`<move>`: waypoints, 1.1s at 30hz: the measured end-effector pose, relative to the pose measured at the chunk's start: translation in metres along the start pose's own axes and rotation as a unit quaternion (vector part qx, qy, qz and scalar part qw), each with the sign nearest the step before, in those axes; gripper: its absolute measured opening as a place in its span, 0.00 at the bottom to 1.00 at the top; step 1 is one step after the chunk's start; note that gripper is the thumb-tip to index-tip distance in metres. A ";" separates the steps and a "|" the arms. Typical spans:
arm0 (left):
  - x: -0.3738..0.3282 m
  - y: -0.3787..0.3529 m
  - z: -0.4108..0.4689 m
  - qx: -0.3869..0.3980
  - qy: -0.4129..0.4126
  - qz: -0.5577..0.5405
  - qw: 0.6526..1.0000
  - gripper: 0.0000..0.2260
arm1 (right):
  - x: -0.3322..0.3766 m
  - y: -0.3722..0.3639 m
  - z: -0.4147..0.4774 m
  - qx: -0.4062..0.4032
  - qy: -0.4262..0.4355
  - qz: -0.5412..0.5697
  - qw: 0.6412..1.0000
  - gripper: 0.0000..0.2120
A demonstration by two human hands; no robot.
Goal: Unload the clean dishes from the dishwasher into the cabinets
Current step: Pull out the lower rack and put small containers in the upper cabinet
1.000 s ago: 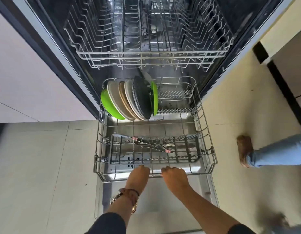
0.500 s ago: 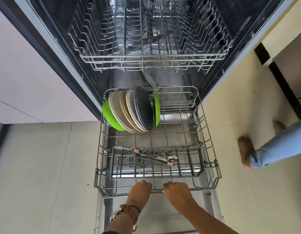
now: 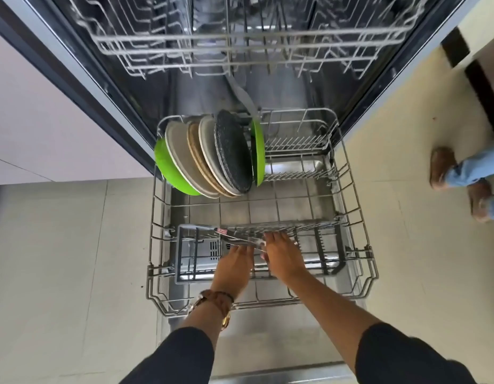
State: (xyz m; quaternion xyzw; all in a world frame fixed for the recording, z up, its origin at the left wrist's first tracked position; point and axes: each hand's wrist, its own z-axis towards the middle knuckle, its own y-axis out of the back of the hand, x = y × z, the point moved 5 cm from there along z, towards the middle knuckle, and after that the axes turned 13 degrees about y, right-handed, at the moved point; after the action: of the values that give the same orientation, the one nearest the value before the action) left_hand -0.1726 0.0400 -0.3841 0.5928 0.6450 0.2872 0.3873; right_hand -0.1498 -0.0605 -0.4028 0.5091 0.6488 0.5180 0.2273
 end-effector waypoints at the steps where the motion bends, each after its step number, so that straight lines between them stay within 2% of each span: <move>1: 0.000 -0.004 0.009 -0.006 -0.003 0.004 1.000 0.20 | -0.001 -0.007 0.009 0.008 0.003 -0.004 1.000 0.21; 4: 0.004 -0.014 0.032 -0.022 -0.007 0.022 0.999 0.22 | -0.001 -0.023 0.027 0.020 0.027 -0.035 0.999 0.16; 6: 0.006 -0.017 0.043 -0.034 -0.014 0.027 0.999 0.21 | -0.004 -0.025 0.029 0.015 0.001 -0.055 0.998 0.15; 11: 0.008 -0.023 0.050 -0.051 -0.030 0.049 0.997 0.20 | -0.007 -0.037 0.021 -0.029 -0.022 -0.057 0.998 0.23; 15: 0.005 -0.025 0.055 -0.046 -0.038 0.102 0.993 0.18 | -0.005 -0.038 0.015 -0.023 -0.021 -0.035 0.999 0.29; 23: 0.001 -0.031 0.058 -0.027 -0.035 0.222 0.974 0.16 | 0.001 -0.043 0.019 -0.001 -0.030 -0.071 0.997 0.19; 29: 0.003 -0.031 0.058 -0.034 -0.075 0.231 0.969 0.17 | 0.001 -0.040 0.022 0.003 0.027 -0.112 0.993 0.14; 33: 0.004 -0.033 0.056 -0.028 -0.076 0.218 0.973 0.15 | -0.001 -0.038 0.022 0.008 0.026 -0.118 0.993 0.14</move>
State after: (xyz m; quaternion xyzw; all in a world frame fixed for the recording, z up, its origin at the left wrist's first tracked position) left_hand -0.1441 0.0344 -0.4421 0.7283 0.4606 0.3368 0.3794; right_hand -0.1476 -0.0495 -0.4454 0.4168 0.7141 0.4955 0.2661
